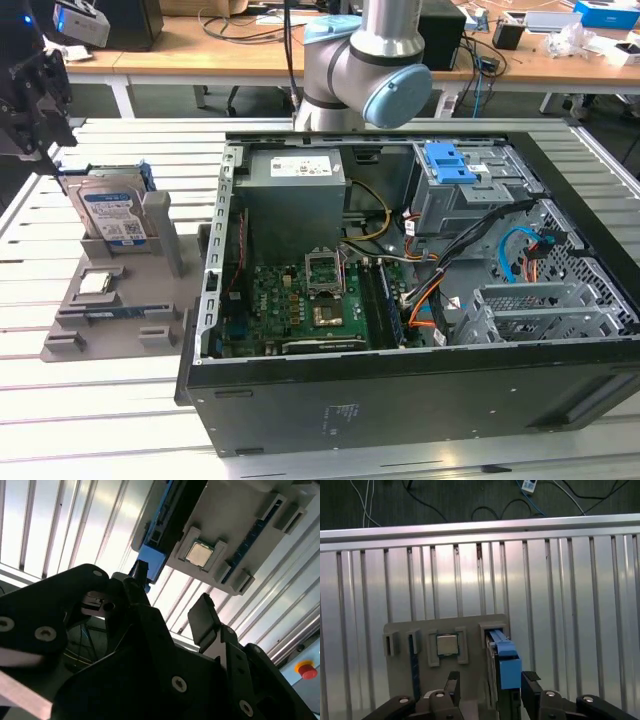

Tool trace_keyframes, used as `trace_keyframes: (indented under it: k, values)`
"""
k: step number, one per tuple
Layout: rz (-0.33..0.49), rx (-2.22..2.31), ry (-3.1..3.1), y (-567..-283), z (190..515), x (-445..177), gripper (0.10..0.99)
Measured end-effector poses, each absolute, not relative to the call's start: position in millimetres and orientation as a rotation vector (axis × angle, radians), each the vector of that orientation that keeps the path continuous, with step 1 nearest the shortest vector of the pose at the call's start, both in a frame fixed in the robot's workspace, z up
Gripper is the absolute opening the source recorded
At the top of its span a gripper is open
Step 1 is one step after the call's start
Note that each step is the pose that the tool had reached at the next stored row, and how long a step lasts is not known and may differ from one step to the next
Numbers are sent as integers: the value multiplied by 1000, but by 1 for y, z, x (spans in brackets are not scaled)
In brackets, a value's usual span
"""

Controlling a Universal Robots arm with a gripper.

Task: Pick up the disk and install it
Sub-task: 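Pick up the disk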

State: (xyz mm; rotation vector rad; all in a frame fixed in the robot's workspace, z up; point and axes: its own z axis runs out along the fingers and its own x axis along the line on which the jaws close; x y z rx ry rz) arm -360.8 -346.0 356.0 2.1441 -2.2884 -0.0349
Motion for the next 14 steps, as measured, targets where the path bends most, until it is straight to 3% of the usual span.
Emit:
trace_keyframes:
  k: [5,14]
  values:
    - [-33,2149,-2282,-331,345,-361,600]
    - [-30,2181,-2249,-329,328,-360,600]
